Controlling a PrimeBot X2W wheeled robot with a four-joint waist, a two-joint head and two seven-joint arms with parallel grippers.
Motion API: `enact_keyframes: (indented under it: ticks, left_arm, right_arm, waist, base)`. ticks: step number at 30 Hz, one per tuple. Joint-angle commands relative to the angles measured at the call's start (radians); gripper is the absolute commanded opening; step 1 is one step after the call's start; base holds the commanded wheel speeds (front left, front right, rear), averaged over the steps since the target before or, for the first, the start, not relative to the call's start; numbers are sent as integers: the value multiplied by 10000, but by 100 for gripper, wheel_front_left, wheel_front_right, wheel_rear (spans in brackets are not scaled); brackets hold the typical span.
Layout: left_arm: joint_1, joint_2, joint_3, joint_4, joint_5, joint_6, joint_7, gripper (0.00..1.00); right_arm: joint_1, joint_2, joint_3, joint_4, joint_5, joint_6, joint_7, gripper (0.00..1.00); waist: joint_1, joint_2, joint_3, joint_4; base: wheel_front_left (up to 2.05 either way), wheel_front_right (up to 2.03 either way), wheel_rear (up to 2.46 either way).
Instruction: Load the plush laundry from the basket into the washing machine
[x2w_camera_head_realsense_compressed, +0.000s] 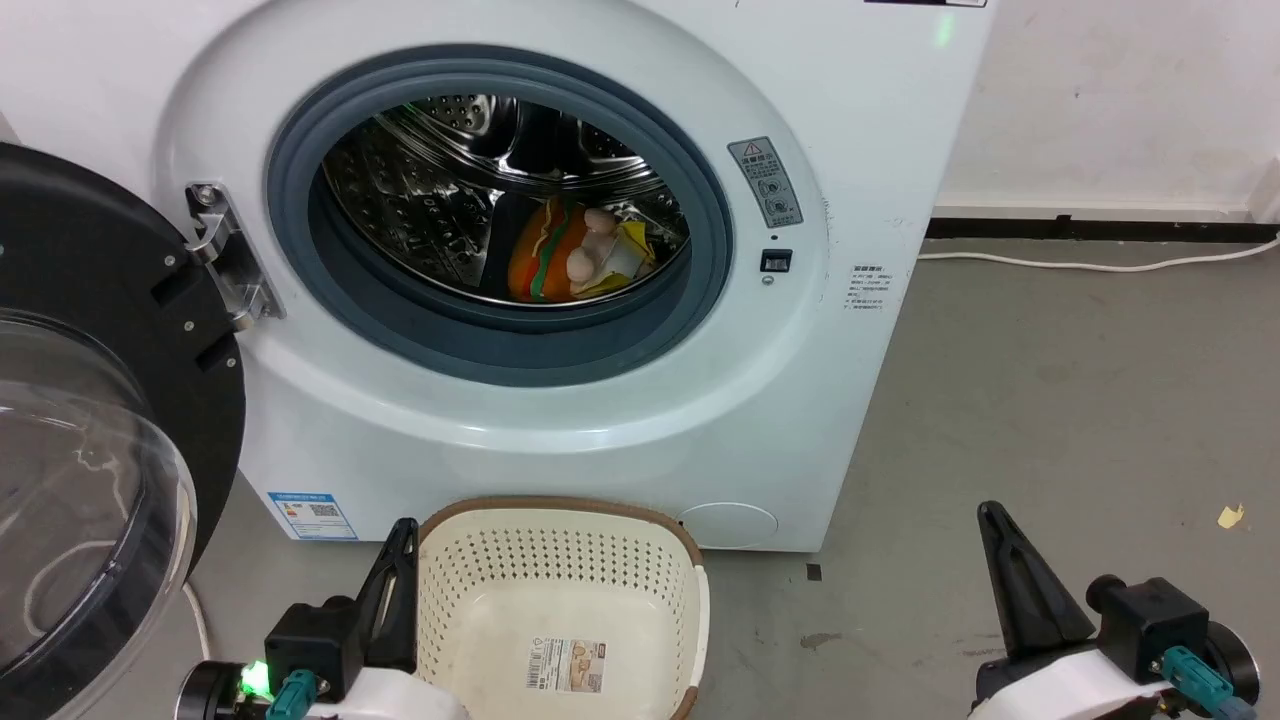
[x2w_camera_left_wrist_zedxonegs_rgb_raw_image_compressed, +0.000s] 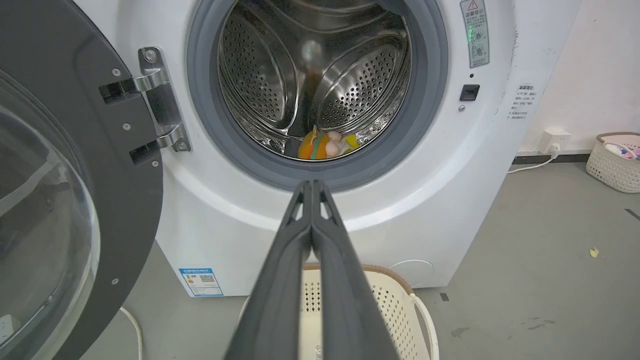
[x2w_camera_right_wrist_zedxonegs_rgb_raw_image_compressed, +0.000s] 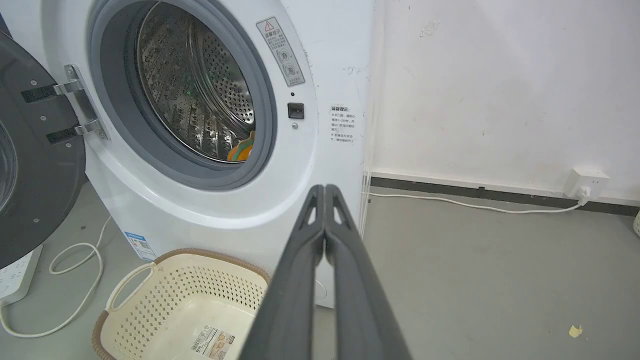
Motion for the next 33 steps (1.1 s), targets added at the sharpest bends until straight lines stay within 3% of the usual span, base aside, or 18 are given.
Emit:
enact_keyframes:
  ticks: [1, 33]
  left_arm:
    - [-145, -39, 93, -66, 94, -53, 71, 0]
    - [-247, -341, 528, -195, 553, -217, 705, 0]
  right_arm:
    - [-110, 2, -33, -66, -69, -4, 56, 0]
    - [-204, 2, -149, -173, -402, -7, 692, 0]
  waist:
    - [0, 0, -3, 2]
    - [0, 0, -50, 34]
  base:
    - [0, 0, 0]
    - [0, 0, 0]
